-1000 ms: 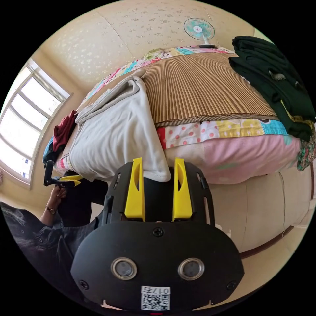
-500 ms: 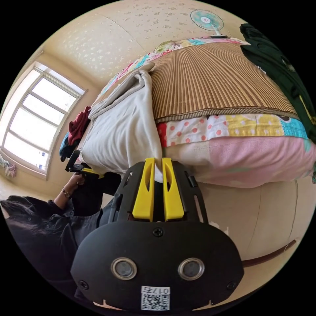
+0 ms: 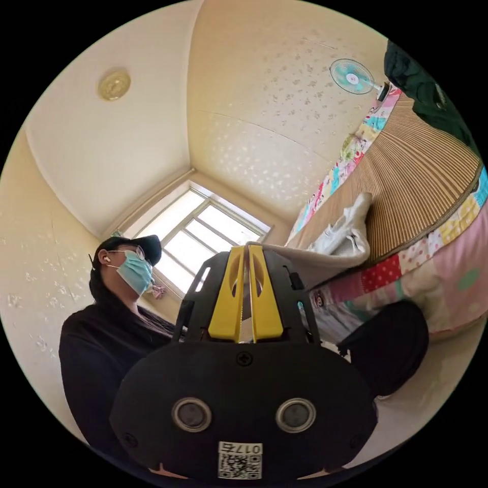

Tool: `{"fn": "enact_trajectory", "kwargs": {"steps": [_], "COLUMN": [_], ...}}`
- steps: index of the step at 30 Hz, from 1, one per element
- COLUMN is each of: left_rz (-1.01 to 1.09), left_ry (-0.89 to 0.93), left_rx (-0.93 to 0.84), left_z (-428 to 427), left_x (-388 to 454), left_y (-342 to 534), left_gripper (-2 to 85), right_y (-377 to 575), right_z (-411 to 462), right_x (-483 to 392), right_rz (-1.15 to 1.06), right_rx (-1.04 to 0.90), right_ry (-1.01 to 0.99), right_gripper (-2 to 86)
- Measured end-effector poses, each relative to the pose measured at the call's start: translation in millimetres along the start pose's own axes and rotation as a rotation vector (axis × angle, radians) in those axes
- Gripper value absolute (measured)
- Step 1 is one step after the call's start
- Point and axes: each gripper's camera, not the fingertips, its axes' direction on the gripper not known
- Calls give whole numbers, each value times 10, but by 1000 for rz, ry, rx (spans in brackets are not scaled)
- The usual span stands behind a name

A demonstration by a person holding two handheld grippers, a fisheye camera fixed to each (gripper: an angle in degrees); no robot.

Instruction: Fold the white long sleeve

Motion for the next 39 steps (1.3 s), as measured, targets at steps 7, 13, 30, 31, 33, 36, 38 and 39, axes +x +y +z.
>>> {"fn": "enact_trajectory", "kwargs": {"steps": [7, 13, 30, 31, 33, 36, 38, 39], "left_rz": [-66, -219, -343, -343, -373, -441, -519, -523], "left_ry": [-80, -402, -866, -852, -795, -709, -677, -662], "left_rx": [202, 246, 263, 298, 360, 374, 362, 374], "left_z": [-121, -22, 629, 619, 618, 707, 787, 794], "left_x": [-424, -1366, -1653, -1596, -1581, -1762, -1957, -1975], "left_y": [-1352, -2543, -949, -855, -689, -518, -447, -432], "left_gripper": [48, 152, 40, 83, 147, 161, 160, 154], "right_y": [-1262, -1828, 248, 236, 252, 389, 502, 608], "right_z": [1172, 2318, 3247, 3253, 3325, 3564, 3788, 3971], "right_x": [501, 1267, 1883, 1754, 1607, 1617, 1864, 2170], "right_rz": [-88, -40, -227, -227, -261, -349, -359, -338], "right_rx": [5, -95, -126, -63, 17, 77, 7, -81], "right_ry": [269, 646, 1425, 1266, 1091, 937, 1011, 1148], "right_gripper": [34, 81, 9, 7, 5, 5, 5, 4]}}
